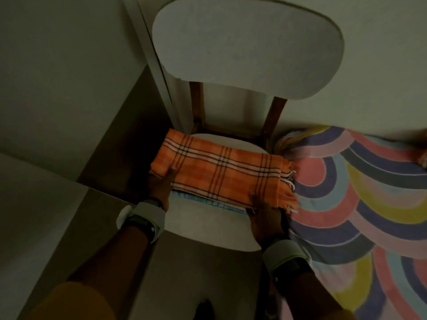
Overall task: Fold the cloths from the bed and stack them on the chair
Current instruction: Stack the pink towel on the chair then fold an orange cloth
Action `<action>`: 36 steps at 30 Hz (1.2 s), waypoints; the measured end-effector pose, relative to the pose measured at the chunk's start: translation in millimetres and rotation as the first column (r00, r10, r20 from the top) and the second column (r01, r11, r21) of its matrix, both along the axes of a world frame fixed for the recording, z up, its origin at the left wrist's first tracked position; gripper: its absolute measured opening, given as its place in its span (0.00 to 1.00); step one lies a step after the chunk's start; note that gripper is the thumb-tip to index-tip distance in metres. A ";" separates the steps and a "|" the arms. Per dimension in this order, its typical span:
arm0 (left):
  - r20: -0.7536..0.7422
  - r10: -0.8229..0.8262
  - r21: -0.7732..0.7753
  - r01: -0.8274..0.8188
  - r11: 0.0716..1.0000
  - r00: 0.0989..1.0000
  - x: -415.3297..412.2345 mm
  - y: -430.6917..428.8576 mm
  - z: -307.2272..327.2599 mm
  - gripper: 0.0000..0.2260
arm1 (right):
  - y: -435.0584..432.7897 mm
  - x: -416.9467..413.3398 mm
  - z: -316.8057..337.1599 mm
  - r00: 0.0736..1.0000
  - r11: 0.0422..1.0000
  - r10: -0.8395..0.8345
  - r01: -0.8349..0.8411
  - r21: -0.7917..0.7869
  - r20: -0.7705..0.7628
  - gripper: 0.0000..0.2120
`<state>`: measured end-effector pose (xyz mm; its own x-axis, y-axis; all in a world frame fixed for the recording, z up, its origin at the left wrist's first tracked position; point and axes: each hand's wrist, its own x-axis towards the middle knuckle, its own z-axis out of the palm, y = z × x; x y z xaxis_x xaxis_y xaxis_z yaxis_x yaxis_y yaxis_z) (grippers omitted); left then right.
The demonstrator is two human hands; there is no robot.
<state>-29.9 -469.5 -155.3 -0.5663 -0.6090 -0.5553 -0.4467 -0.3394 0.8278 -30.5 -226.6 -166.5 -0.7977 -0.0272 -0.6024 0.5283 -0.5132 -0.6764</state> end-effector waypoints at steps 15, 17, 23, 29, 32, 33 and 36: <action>-0.092 0.078 -0.169 -0.093 0.981 0.993 -7.9 6.1 -0.4 0.32 | -9.1 -8.4 1.7 0.989 0.993 0.026 -0.042 0.113 0.143 0.26; -0.088 0.039 -0.276 -0.062 0.959 0.995 -3.7 6.6 -7.8 0.37 | -5.2 -3.3 -1.1 0.993 0.996 -0.058 0.051 0.076 0.099 0.27; 0.126 -0.035 -0.741 0.118 0.661 0.991 -11.7 7.8 2.5 0.39 | 1.6 -12.2 11.1 0.972 0.849 -0.152 0.221 0.480 -0.179 0.18; 0.332 -0.677 -0.877 0.479 0.035 0.656 -22.2 65.0 -0.9 0.25 | -24.5 -10.5 20.4 0.872 0.081 0.483 0.047 0.996 -0.080 0.30; 0.595 -0.657 -0.709 0.687 -0.156 0.464 -23.0 68.3 -20.7 0.31 | -19.9 -20.7 -4.1 0.685 -0.146 0.690 -0.184 0.972 0.233 0.30; 0.635 -0.644 -0.667 0.723 -0.179 0.426 -21.0 66.5 -27.0 0.33 | -15.1 -22.3 -9.7 0.654 -0.197 0.701 -0.207 0.958 0.285 0.30; 0.636 -0.660 -0.655 0.732 -0.187 0.401 -21.9 66.4 -28.4 0.34 | -4.3 -25.5 -13.4 0.594 -0.217 0.725 -0.285 0.934 0.350 0.31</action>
